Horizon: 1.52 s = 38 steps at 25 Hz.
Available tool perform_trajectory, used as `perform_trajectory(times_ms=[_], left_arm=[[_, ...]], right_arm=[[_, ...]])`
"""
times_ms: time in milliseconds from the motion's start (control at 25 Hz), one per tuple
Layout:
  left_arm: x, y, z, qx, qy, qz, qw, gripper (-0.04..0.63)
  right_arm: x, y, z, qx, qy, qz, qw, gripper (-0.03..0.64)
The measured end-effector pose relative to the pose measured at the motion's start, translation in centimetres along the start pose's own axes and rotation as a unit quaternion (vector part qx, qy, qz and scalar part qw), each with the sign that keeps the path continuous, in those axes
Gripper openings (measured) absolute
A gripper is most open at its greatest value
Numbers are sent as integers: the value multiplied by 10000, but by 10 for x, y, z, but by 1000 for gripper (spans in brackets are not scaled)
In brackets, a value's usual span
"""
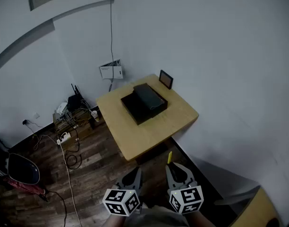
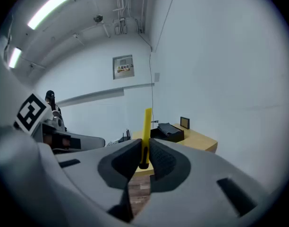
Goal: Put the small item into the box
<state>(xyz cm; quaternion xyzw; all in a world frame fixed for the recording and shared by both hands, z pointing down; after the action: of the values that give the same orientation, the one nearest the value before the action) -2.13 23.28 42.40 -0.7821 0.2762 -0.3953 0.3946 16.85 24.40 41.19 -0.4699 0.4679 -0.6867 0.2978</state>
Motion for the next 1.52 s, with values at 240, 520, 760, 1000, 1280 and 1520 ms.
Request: perform_trajectory(times_ms=[240,520,760,1000,1280,1520], left_arm=[[-14,-6,7,11,-71,74,9999,3],[-20,-9,8,-83,-45,150,9998,3],[-24,-16,3,-243,94,56,9996,3],[-16,-14,-16,-388,227,-69,9990,3],[32,13,-46,-368,90,-124,9992,3],[78,53,-74,-324,-72,-99,9994,3]], right_arm=[[-12,-6,-10,-20,32,40,10000,40],[-14,-4,-11,-108,131,-26,9999,40],[-10,-3,-10,22,357,37,9994,41],[7,-3,-5,221,356,-101,9991,41],[50,7,17,361,157,-137,9991,41],[103,43,31,281,147,-90,9995,41]])
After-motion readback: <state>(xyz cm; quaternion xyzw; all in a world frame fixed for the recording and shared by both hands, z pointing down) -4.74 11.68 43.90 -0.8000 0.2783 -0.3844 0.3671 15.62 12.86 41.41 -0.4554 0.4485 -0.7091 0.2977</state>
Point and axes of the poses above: the fingertips, and each gripper's own axes: x forward along the fingers, z to its right, y out of its top, the point moved 9 cm from there along -x, backward along the fingers, and after that the axes turned 8 degrees about -z, right-handed, at the moved point
